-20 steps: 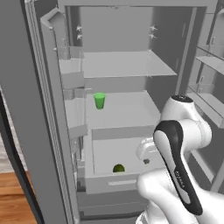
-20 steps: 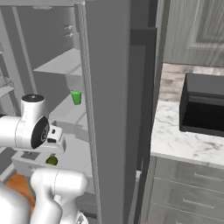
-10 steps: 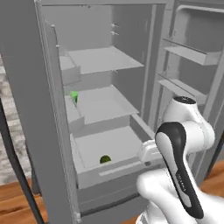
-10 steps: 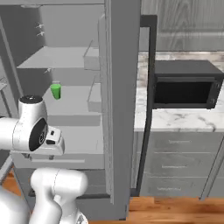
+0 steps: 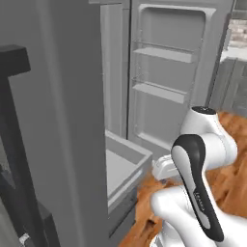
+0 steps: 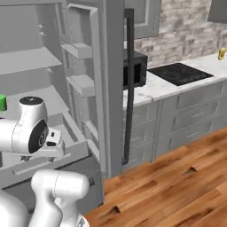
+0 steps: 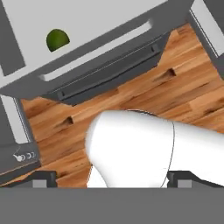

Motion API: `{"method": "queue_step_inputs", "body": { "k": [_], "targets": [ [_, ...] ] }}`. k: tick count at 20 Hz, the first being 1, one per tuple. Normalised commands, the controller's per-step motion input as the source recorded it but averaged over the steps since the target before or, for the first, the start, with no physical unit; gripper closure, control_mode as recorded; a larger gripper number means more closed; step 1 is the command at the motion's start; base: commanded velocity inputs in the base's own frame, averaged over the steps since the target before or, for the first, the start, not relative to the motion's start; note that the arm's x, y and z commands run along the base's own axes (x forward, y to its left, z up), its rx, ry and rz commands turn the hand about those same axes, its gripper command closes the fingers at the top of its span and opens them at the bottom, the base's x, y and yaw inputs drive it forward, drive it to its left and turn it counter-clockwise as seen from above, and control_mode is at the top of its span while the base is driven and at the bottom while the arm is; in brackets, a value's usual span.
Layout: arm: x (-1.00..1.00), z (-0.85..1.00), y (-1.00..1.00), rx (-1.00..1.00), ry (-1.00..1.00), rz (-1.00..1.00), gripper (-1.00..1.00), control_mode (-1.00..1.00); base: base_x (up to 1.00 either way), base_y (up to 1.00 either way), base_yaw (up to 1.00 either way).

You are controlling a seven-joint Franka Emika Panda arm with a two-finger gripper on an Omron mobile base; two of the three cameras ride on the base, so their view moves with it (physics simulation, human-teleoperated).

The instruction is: Place the lime and eggplant inside the fridge drawer. Close the drawer after placing the vegetables.

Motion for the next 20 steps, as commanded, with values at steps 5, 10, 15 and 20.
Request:
{"method": "queue_step_inputs", "body": {
  "k": [5,10,15,20],
  "targets": [
    [0.0,0.0,0.0,0.0,0.0,0.0,-1.0,1.0,-0.21,0.0,-0.9],
    [0.0,0.0,0.0,0.0,0.0,0.0,-1.0,1.0,-0.21,-0.28,-0.8],
    [0.0,0.0,0.0,0.0,0.0,0.0,-1.0,1.0,0.22,-0.74,-0.62],
    [0.0,0.0,0.0,0.0,0.0,0.0,-1.0,1.0,1.0,-0.27,-0.18]
  ]
}}
